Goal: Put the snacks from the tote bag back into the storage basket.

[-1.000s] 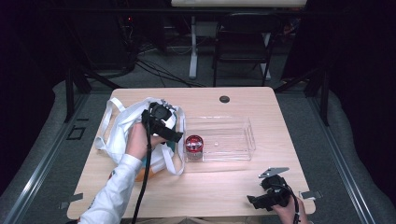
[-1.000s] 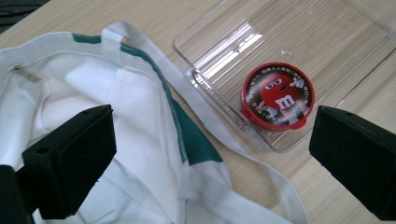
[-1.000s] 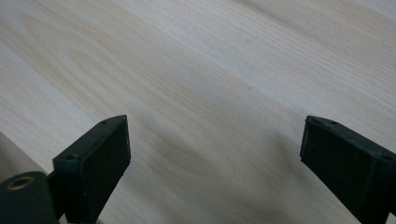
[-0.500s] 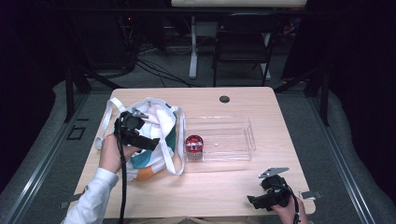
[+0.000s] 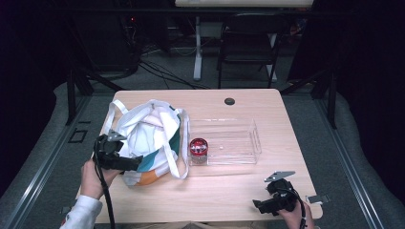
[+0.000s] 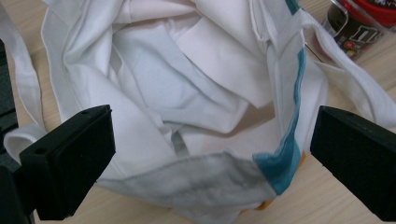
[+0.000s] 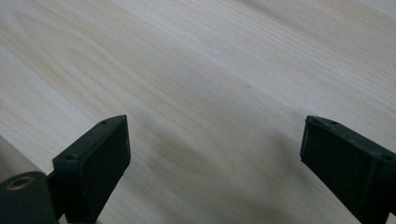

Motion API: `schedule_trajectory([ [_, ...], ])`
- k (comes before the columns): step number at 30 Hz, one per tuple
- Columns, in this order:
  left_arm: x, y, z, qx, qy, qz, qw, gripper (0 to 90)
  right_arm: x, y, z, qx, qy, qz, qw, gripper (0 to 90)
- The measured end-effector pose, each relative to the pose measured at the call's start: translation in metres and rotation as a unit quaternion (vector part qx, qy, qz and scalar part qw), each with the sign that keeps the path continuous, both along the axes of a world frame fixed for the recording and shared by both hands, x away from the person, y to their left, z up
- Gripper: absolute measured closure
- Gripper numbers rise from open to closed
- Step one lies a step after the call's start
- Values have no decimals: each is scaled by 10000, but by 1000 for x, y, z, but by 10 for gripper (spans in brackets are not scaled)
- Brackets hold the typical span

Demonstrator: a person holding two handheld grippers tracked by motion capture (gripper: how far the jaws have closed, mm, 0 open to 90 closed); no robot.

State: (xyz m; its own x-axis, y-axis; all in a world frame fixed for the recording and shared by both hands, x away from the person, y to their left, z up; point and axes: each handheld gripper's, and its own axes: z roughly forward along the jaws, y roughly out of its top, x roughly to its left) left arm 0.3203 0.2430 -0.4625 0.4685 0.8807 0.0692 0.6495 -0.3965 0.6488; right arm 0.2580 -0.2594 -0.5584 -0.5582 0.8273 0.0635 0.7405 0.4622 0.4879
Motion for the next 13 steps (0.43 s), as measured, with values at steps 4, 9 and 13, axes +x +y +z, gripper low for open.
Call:
schedule_trajectory([
  [4,-13,10,-10,-197,-25,-20,9998,1,0,0,0,-26,-24,-13,10000,79],
  [9,-23,18,-18,-304,-5,2,9995,0,0,1,-1,10,-49,-51,10000,79],
  [13,-23,21,-22,-311,75,-11,9995,0,0,1,-1,-9,-26,-18,10000,79],
])
